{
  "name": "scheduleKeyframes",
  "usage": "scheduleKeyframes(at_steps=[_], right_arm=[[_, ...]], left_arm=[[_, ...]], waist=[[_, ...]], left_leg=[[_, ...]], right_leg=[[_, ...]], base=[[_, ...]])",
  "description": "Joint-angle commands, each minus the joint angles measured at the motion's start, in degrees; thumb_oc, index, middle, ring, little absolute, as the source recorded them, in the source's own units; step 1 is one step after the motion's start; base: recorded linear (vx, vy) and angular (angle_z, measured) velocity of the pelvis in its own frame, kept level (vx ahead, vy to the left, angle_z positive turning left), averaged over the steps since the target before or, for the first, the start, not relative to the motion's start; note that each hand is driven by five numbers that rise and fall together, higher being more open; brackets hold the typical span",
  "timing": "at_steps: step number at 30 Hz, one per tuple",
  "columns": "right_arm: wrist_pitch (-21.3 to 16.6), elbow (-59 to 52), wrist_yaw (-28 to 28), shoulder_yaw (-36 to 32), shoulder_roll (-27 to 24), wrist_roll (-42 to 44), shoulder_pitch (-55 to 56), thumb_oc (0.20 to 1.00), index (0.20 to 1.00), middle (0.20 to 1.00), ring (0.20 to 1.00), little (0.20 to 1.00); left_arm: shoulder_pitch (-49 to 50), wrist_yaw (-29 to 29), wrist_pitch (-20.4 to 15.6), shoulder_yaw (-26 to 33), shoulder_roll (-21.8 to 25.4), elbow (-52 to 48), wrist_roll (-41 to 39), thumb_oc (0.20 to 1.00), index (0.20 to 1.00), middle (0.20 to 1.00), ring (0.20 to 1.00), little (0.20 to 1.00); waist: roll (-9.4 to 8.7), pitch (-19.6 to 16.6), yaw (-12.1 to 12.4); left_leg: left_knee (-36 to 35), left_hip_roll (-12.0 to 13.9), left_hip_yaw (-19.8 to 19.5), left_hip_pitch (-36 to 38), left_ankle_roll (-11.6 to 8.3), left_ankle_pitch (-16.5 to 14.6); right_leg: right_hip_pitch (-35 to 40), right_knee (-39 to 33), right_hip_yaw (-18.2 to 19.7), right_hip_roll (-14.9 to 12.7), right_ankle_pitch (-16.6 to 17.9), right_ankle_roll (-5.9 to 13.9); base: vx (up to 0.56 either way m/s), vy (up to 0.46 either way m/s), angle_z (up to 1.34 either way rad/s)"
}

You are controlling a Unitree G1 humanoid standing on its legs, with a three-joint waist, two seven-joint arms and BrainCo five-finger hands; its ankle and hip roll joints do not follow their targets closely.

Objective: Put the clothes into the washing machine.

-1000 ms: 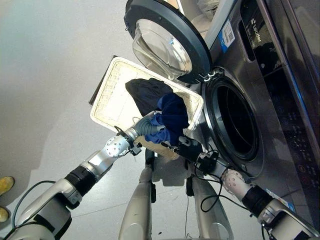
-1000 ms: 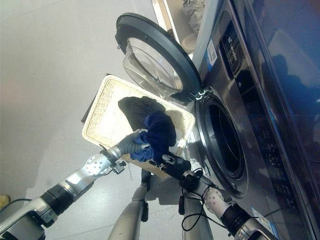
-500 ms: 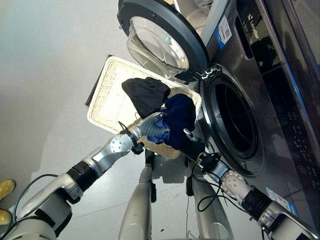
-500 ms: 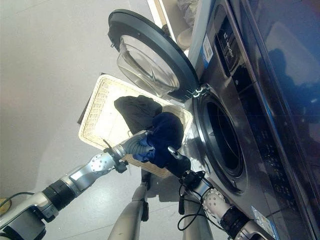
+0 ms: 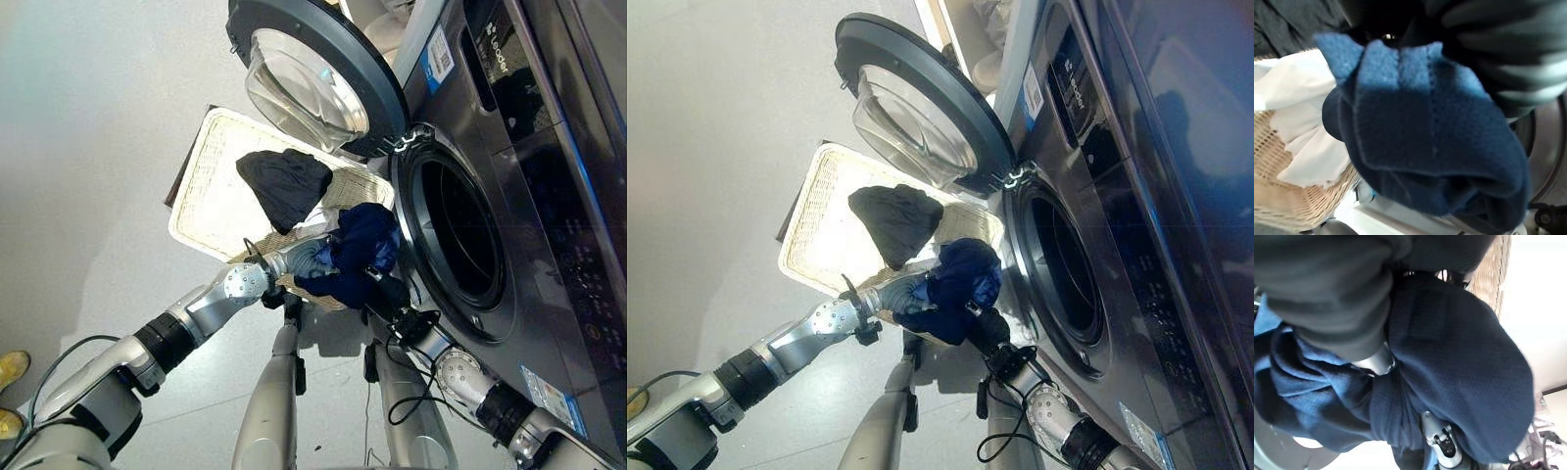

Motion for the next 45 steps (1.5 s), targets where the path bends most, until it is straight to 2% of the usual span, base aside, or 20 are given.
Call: scheduleKeyframes(at_steps=[1,5,8,10,14,19,25,26,30,31,33,34,35,36,37,38,39,42,44,45], right_arm=[[-5.03,-8.31,2.95,-0.57,2.93,-1.64,-4.18,0.200,0.200,0.200,0.200,0.200],[-8.18,-7.10,1.00,-1.90,3.60,-1.49,-4.05,0.200,0.200,0.200,0.200,0.200],[-14.15,-3.92,-1.67,-4.40,5.22,0.43,-3.79,0.200,0.200,0.200,0.200,0.200],[-16.37,-1.92,-2.58,-6.19,5.95,2.17,-4.27,0.200,0.200,0.200,0.200,0.200],[-19.20,6.27,-3.87,-15.27,6.84,16.42,-5.95,0.200,0.200,0.200,0.200,0.200],[-22.24,15.07,-8.47,-26.46,5.60,23.17,-11.30,0.200,0.200,0.200,0.200,0.200],[-25.80,27.54,-16.62,-37.71,0.49,26.99,-22.05,0.200,0.200,0.200,0.200,0.200],[-29.38,30.24,-18.93,-40.20,-1.63,28.07,-24.90,0.200,0.200,0.200,0.200,0.200],[-36.30,31.38,-21.78,-44.37,-6.30,29.33,-29.02,0.200,0.200,0.200,0.200,0.200],[-42.24,29.25,-23.77,-46.65,-7.72,29.33,-29.44,0.200,0.200,0.200,0.200,0.200],[-46.76,27.27,-24.68,-48.24,-8.51,29.33,-29.50,0.200,0.200,0.200,0.200,0.200],[-52.06,25.26,-25.76,-50.24,-9.47,29.33,-29.16,0.200,0.200,0.200,0.200,0.200],[-54.67,24.49,-26.48,-50.62,-9.82,29.33,-28.92,0.200,0.200,0.200,0.200,0.200],[-61.24,23.86,-27.95,-51.66,-11.33,29.33,-28.50,0.200,0.200,0.200,0.200,0.200],[-64.95,25.65,-28.49,-51.42,-14.07,28.58,-29.17,0.219,0.219,0.219,0.219,0.219],[-65.63,25.78,-30.37,-51.18,-16.18,26.53,-29.40,0.906,0.906,0.906,0.906,0.906],[-65.62,25.77,-31.28,-51.16,-16.44,25.57,-29.64,1.000,1.000,1.000,1.000,1.000],[-61.83,23.50,-37.17,-50.68,-19.08,20.88,-30.02,1.000,1.000,1.000,1.000,1.000],[-56.97,21.89,-34.25,-50.51,-18.13,24.93,-29.74,1.000,1.000,1.000,1.000,1.000],[-52.80,22.53,-29.90,-50.35,-17.57,29.18,-29.41,1.000,1.000,1.000,1.000,1.000]], left_arm=[[3.72,1.40,3.79,-2.91,0.14,0.58,3.00,1.000,1.000,1.000,1.000,1.000],[4.65,8.88,6.52,-1.40,-0.44,2.13,5.19,1.000,1.000,1.000,1.000,1.000],[5.44,23.32,12.63,0.69,-1.47,5.41,5.98,1.000,1.000,1.000,1.000,1.000],[5.46,28.11,13.08,2.39,-2.23,7.98,4.93,1.000,1.000,1.000,1.000,1.000],[6.69,40.77,13.88,8.23,-3.30,12.75,3.87,1.000,1.000,1.000,1.000,1.000],[6.36,42.42,13.08,12.97,-4.04,17.60,-2.18,1.000,1.000,1.000,1.000,1.000],[6.95,37.61,8.30,16.89,-7.85,24.57,-14.44,1.000,1.000,1.000,1.000,1.000],[7.97,36.78,7.16,17.48,-9.27,26.11,-16.97,1.000,1.000,1.000,1.000,1.000],[11.20,36.36,4.80,17.59,-10.82,27.67,-20.21,1.000,1.000,1.000,1.000,1.000],[13.22,36.04,3.34,18.04,-11.08,28.09,-20.46,1.000,1.000,1.000,1.000,1.000],[14.10,35.77,3.03,18.24,-11.01,28.22,-20.68,1.000,1.000,1.000,1.000,1.000],[15.14,35.58,2.11,18.66,-11.03,29.00,-20.89,1.000,1.000,1.000,1.000,1.000],[15.45,35.43,1.73,18.83,-11.05,29.29,-21.01,1.000,1.000,1.000,1.000,1.000],[16.16,35.32,1.49,19.27,-10.99,29.34,-21.08,1.000,1.000,1.000,1.000,1.000],[16.48,35.92,0.90,19.19,-10.51,28.82,-20.95,1.000,1.000,1.000,1.000,1.000],[16.98,36.88,0.48,19.16,-9.96,27.79,-21.22,1.000,1.000,1.000,1.000,1.000],[16.94,37.07,0.42,19.25,-9.92,27.59,-21.22,1.000,1.000,1.000,1.000,1.000],[15.44,41.35,-1.63,21.16,-8.96,25.24,-21.02,1.000,1.000,1.000,1.000,1.000],[13.65,42.55,-2.20,22.28,-8.64,24.47,-21.21,1.000,1.000,1.000,1.000,1.000],[12.81,43.27,-2.32,22.59,-8.58,24.18,-21.08,1.000,1.000,1.000,1.000,1.000]], waist=[[0.09,-0.95,-1.35],[0.44,-0.95,-1.26],[1.01,-0.95,-1.17],[1.30,-0.95,-1.11],[3.54,-0.95,-0.59],[6.62,-0.95,-0.11],[9.37,-0.95,0.70],[9.94,-0.95,0.88],[10.84,-0.95,0.95],[10.94,-0.95,0.87],[10.94,-0.95,0.79],[10.73,-0.95,0.55],[10.63,-0.95,0.55],[10.38,-0.95,0.23],[10.23,-0.95,0.06],[10.17,-0.95,-0.14],[10.23,-0.95,-0.11],[9.85,-0.95,-0.77],[9.45,-0.95,-1.02],[9.15,-0.95,-1.15]], left_leg=[[3.80,-5.08,1.75,-2.79,2.37,-2.44],[3.94,-4.92,2.01,-3.26,2.25,-2.32],[4.36,-4.81,2.14,-3.88,2.12,-2.30],[4.56,-4.74,2.31,-4.63,2.09,-2.03],[5.22,-4.97,2.52,-5.82,1.73,-1.98],[5.63,-5.29,3.15,-6.53,1.21,-1.80],[6.91,-5.77,3.33,-7.55,0.79,-2.33],[7.16,-5.90,3.29,-7.98,0.75,-2.41],[7.53,-5.72,3.61,-9.99,0.81,-2.00],[7.50,-5.62,3.69,-10.33,0.90,-2.08],[7.56,-5.55,3.80,-10.63,0.95,-2.10],[7.64,-5.42,3.80,-10.98,1.00,-2.11],[7.68,-5.37,3.83,-11.03,1.01,-2.13],[7.70,-5.29,3.80,-11.40,1.08,-2.12],[7.79,-5.21,3.82,-11.98,1.15,-1.94],[8.16,-5.28,3.73,-11.90,1.11,-2.40],[8.23,-5.23,3.80,-12.36,1.14,-2.03],[9.14,-5.20,4.00,-13.29,0.98,-2.05],[9.68,-5.29,4.15,-13.77,0.98,-2.18],[10.04,-5.40,4.14,-13.88,0.99,-2.38]], right_leg=[[-2.18,5.08,0.43,2.61,-3.15,2.88],[-2.57,5.58,0.03,2.55,-3.43,2.83],[-3.24,6.83,-0.03,2.51,-4.23,2.71],[-3.97,7.31,0.06,2.48,-4.29,2.61],[-5.25,9.31,-0.15,1.97,-5.64,2.23],[-6.53,10.75,-0.79,0.92,-6.43,2.19],[-7.79,12.47,-1.24,0.04,-7.73,2.09],[-8.19,12.79,-1.28,0.05,-7.97,1.98],[-10.12,13.24,-1.00,0.43,-7.83,1.55],[-10.51,13.53,-0.73,0.70,-8.18,1.42],[-10.87,13.72,-0.59,0.90,-8.26,1.37],[-11.14,13.89,-0.43,1.06,-8.31,1.36],[-11.16,13.94,-0.32,1.15,-8.32,1.35],[-11.52,14.08,-0.12,1.36,-8.26,1.39],[-12.01,14.18,0.16,1.67,-8.05,1.21],[-11.94,14.68,0.41,1.78,-8.63,1.23],[-12.37,14.65,0.41,1.83,-8.19,1.16],[-13.44,14.92,0.97,2.15,-7.78,1.34],[-13.84,14.76,1.08,2.16,-7.50,1.35],[-13.83,14.67,1.11,2.11,-7.50,1.37]], base=[[0.01,-0.063,0.04],[0.02,-0.024,-0.05],[0.02,-0.018,-0.07],[0.02,-0.021,-0.09],[0.02,-0.016,-0.03],[0.04,-0.010,0.05],[0.03,-0.018,0.01],[0.02,-0.036,-0.11],[0.01,-0.010,0.00],[0.00,0.000,0.00],[0.01,-0.009,-0.03],[0.00,-0.018,-0.10],[0.03,-0.031,-0.08],[0.01,-0.025,-0.08],[0.04,-0.019,-0.04],[0.01,-0.004,-0.04],[0.00,0.000,0.00],[0.00,-0.002,-0.02],[0.01,-0.013,-0.04],[0.00,0.000,0.00]])
